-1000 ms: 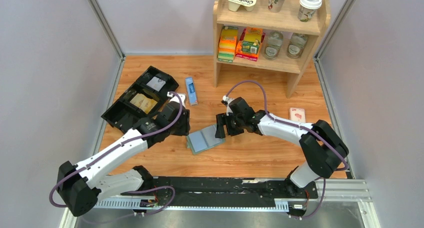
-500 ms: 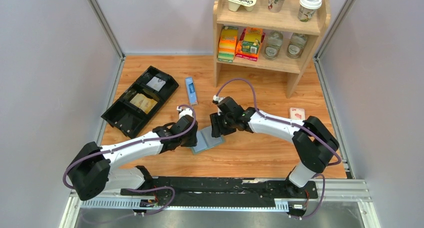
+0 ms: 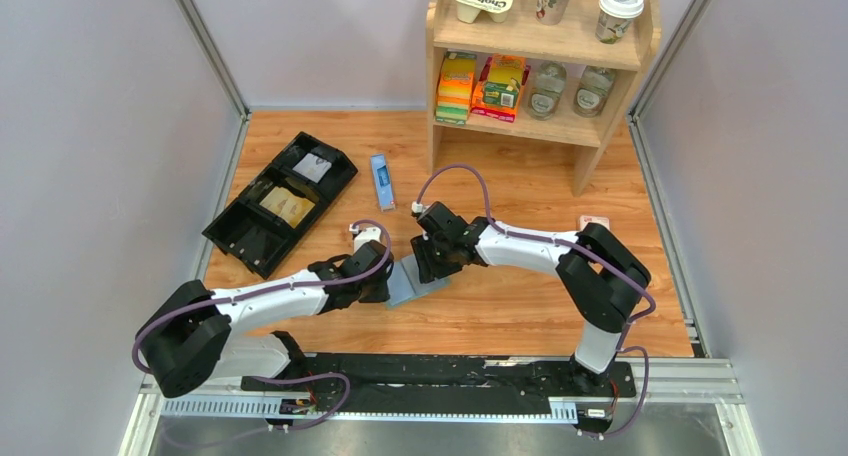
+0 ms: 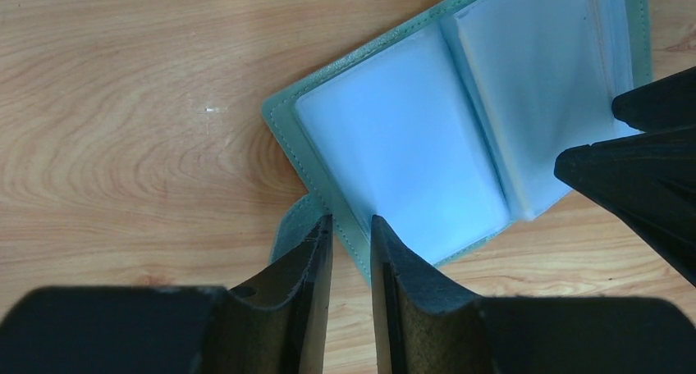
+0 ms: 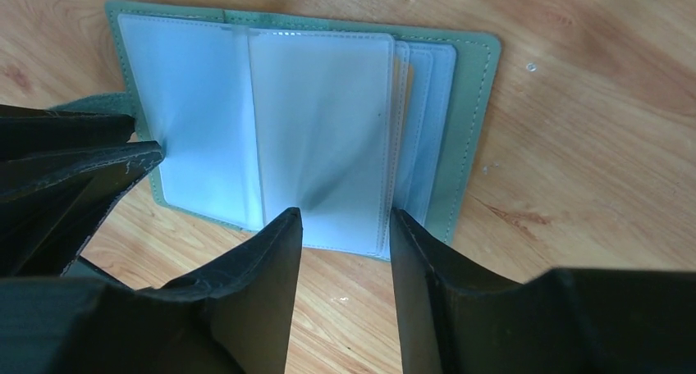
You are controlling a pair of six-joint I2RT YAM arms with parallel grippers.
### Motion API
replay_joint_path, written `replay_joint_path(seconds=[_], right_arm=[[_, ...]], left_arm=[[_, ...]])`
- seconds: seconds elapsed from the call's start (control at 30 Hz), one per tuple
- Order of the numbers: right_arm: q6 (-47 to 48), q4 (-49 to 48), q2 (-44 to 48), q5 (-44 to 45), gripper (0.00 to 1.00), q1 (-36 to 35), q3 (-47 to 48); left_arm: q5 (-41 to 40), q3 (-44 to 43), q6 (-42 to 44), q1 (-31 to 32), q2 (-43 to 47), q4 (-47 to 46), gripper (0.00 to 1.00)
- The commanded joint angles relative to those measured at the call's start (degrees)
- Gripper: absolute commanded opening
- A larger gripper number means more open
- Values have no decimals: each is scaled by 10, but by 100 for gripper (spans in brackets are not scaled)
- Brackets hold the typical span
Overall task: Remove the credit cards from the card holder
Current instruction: Remove the credit card from the card holder.
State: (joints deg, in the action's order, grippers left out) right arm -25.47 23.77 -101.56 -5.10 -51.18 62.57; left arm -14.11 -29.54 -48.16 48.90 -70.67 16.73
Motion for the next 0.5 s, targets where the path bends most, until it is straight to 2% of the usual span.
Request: replay_joint_path(seconds=[0.0,0.23,0.47], right_arm=[[-3,-1,-7,0,44,-11,22],[-1,0,18,-27,42,-21,27],[0,-3,46,-50,49,-22,27]], left_arm=[[15,15,-23,12,-17,-29,31],[18,6,-25,23,-33,-38,30],[19,8,-28,24,-35,-46,30]])
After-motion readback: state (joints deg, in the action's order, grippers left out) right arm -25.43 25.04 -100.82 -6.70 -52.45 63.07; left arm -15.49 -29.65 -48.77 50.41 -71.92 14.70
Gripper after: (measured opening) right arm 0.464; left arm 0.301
